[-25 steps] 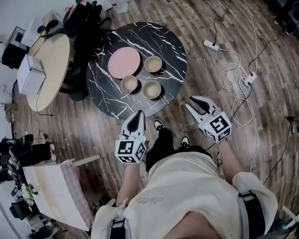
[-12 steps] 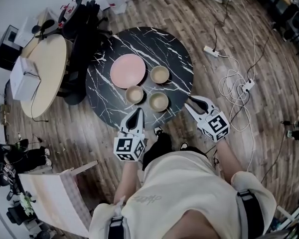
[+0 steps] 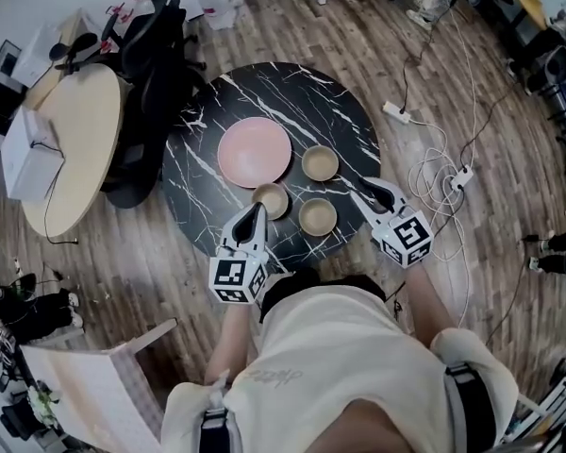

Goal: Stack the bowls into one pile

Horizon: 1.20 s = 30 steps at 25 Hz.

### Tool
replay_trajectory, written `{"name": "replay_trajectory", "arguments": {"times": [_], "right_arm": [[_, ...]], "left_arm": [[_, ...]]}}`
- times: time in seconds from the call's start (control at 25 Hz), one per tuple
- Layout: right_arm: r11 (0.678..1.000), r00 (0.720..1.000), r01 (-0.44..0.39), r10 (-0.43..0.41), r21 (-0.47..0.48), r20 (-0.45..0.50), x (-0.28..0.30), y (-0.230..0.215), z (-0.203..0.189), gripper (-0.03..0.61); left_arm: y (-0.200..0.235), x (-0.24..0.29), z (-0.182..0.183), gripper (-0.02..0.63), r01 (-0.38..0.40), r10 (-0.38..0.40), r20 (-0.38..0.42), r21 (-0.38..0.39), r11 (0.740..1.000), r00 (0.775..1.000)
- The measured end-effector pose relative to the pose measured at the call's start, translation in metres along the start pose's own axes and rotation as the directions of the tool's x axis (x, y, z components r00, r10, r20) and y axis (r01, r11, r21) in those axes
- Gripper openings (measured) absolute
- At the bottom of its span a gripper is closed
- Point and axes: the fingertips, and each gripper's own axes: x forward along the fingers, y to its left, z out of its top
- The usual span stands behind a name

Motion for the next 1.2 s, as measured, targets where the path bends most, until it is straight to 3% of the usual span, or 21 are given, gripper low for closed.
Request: {"name": "replay_trajectory", "arguments": {"times": [0.2,0.52,1.2], "right_arm": [[1.000,1.000,0.006,-0.005,0.028,-0.022,0.030,-0.002,0.000,0.101],[1.000,0.998,-0.011,0.009,-0.022,-0.066,0.052,-0.014,0.003,0.101],[0.989,0.974,-0.147,0.140,-0.028,-0.177,0.101,-0.068,-0.055,0.101]], "left_arm": [[0.025,0.012,-0.002,0.020,0.021,-0.021,-0.005,-0.012,1.000,1.000],[0.034,0.024,0.001,0.020,0.006,-0.006,-0.022,-0.027,1.000,1.000],[0.024,0.060,-0.023,0.020,-0.145,0.135,-0.123,-0.074,0.987,0.983]]}}
